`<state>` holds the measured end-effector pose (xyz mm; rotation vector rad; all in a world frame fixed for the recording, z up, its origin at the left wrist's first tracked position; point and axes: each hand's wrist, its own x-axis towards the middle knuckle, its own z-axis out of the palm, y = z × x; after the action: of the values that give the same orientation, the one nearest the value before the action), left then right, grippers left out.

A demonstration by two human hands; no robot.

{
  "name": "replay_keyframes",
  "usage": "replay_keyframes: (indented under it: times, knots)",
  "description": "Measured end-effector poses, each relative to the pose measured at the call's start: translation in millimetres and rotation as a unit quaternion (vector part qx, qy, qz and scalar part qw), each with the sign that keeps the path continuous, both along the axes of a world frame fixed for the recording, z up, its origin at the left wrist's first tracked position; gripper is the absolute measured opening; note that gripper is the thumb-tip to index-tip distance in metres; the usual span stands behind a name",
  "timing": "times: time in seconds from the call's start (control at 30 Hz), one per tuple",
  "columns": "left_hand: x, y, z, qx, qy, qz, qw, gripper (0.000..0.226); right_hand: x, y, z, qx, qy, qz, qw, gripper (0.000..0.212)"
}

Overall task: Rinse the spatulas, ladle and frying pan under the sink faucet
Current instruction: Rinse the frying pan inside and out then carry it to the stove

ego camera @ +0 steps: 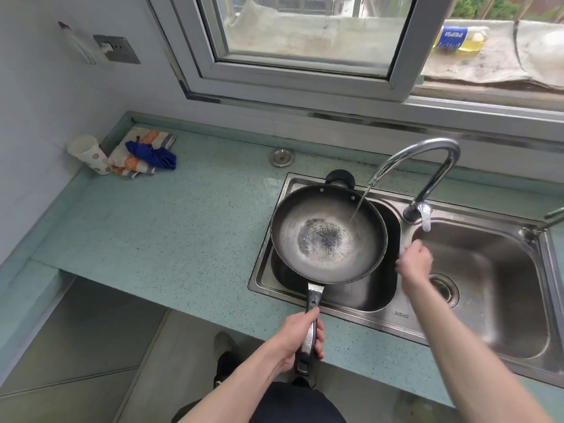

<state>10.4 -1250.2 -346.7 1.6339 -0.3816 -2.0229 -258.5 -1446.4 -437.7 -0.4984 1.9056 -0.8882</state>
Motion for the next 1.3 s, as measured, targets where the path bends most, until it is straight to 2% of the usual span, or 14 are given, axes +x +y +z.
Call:
replay_keyframes:
  times: [0.03,0.1,0.17,0.27,0.3,0.33,0.43,0.53,0.73,0.97,1.07,1.17,1.3]
  knots:
    - [1.5,1.9,-0.7,-0.006,-0.002,-0.008,1.000,0.035,8.7,23.0,-14.6,0.011,0.003,0.033,0.999,0.046]
    - [4.4,4.4,-1.0,-0.009,0.000,-0.021,1.000,0.039,50.0,77.4,0.3,0.033,0.024,0.067,0.997,0.057]
    - [4.9,5.3,-3.0,-0.011,-0.014,-0.021,1.000,0.038,98.1,128.8,35.1,0.040,0.037,0.122,0.991,0.049]
    - [-1.1,8.3,-5.3,-0.035,-0.043,-0.012,0.998,0.032,149.1,166.7,64.8,0.104,-0.090,0.279,0.950,0.062]
    - [-2.9,10.1,-7.3,-0.041,-0.048,-0.005,0.998,0.034,156.1,167.2,64.4,0.117,-0.113,0.304,0.939,0.065]
    - [-3.9,12.3,-9.9,-0.042,-0.050,0.002,0.998,0.036,162.7,165.6,63.8,0.119,-0.140,0.300,0.936,0.066]
    - [-3.4,15.0,-14.9,-0.034,-0.062,0.009,0.997,0.040,175.9,155.7,53.8,0.137,-0.263,0.184,0.937,0.054]
    - [-2.7,14.5,-14.6,-0.051,-0.124,0.005,0.991,0.039,187.4,154.1,48.9,0.155,-0.339,0.108,0.921,0.043]
    - [0.8,15.2,-12.4,-0.062,-0.169,0.015,0.984,0.043,206.9,157.2,46.8,0.103,-0.297,0.095,0.945,0.037]
    - [-8.4,38.2,-14.1,-0.064,-0.088,0.023,0.994,0.038,180.5,178.8,46.7,0.045,-0.241,0.171,0.954,0.034]
    - [-9.5,39.1,-10.3,-0.080,-0.086,0.021,0.993,0.041,178.2,176.9,52.0,0.054,-0.225,0.161,0.959,0.035]
    - [-9.2,42.2,-11.2,-0.110,-0.113,0.005,0.987,0.049,188.1,173.2,58.2,0.072,-0.268,0.098,0.956,0.032]
    - [-6.7,34.6,-6.5,-0.139,-0.206,-0.025,0.968,0.050,196.0,165.2,61.5,0.049,-0.326,0.063,0.942,0.029]
